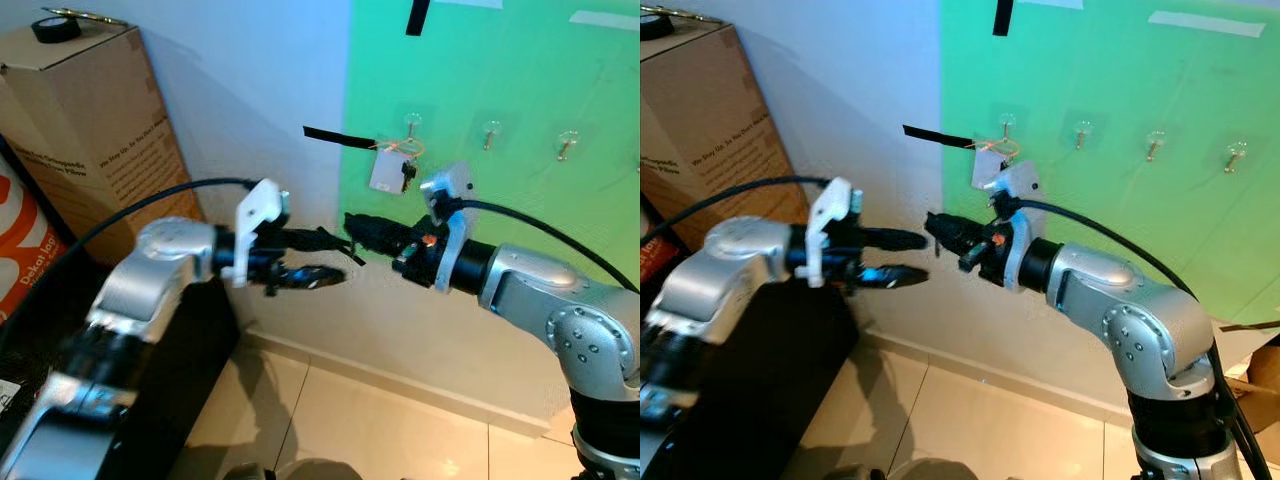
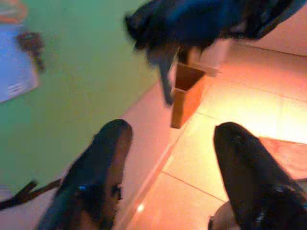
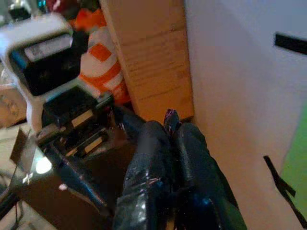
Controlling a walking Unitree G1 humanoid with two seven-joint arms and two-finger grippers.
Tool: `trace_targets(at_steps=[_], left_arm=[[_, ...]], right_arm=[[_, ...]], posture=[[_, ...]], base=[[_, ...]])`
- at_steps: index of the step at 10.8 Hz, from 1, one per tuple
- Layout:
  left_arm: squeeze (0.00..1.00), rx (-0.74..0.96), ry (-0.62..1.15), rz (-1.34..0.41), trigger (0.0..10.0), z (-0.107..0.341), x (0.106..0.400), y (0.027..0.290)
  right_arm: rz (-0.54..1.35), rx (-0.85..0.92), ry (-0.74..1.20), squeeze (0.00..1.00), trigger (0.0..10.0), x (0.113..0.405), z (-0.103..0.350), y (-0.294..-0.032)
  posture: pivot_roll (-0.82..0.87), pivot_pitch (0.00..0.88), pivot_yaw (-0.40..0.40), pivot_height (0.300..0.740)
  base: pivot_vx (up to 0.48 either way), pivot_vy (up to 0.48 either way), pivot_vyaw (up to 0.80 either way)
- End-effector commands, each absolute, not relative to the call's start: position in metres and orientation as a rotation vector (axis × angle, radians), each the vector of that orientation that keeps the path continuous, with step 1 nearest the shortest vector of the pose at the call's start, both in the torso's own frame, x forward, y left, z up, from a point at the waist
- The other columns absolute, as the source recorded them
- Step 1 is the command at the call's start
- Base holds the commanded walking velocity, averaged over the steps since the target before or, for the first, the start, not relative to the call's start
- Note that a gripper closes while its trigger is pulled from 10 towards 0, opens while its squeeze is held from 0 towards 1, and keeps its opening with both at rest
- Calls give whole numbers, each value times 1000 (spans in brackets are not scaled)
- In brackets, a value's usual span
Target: Hang keys on a hook
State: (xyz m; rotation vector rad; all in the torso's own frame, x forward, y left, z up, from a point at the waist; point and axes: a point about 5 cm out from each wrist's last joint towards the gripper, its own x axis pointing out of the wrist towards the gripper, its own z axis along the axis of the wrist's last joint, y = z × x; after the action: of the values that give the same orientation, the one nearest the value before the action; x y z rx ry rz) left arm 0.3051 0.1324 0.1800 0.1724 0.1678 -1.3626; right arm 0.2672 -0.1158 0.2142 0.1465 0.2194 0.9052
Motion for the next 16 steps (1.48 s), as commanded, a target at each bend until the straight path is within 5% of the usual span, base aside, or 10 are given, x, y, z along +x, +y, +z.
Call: trace_targets(at_steps=[1,2,3,4,5,6,7,8,16], left_arm=[[1000,195,131,-1315,10000,188,306,138],[1000,213,94,-1221,10000,188,308,142],[878,194,59,-1186,10000,189,307,138],[212,146,14,-1204,10000,193,303,128],[0,102,-29,-1231,10000,197,300,120],[0,41,-41,-1266,10000,199,297,114],[0,18,-33,-1263,6588,199,298,115],[0,9,-33,-1257,0,199,299,116],[0,-42,44,-1330,0,193,303,113]], right_arm=[[876,180,180,0,0,268,218,-120],[852,277,142,0,0,267,221,-122],[854,356,122,0,0,265,222,-122],[878,391,116,0,0,260,222,-117],[896,397,119,0,0,258,222,-113],[908,391,129,0,0,257,222,-110],[924,388,133,0,0,256,223,-108],[934,384,137,0,0,255,224,-107],[973,371,126,0,0,254,228,-104]], posture=[[-123,0,28,740],[-117,0,25,740],[-115,0,21,740],[-114,0,18,740],[-114,0,17,740],[-119,0,17,740],[-120,0,17,740],[-120,0,19,740],[-122,0,28,740]], base=[[0,0,0],[0,0,0],[0,0,0],[0,0,0],[0,0,0],[0,0,0],[0,0,0],[0,0,0],[0,0,0]])
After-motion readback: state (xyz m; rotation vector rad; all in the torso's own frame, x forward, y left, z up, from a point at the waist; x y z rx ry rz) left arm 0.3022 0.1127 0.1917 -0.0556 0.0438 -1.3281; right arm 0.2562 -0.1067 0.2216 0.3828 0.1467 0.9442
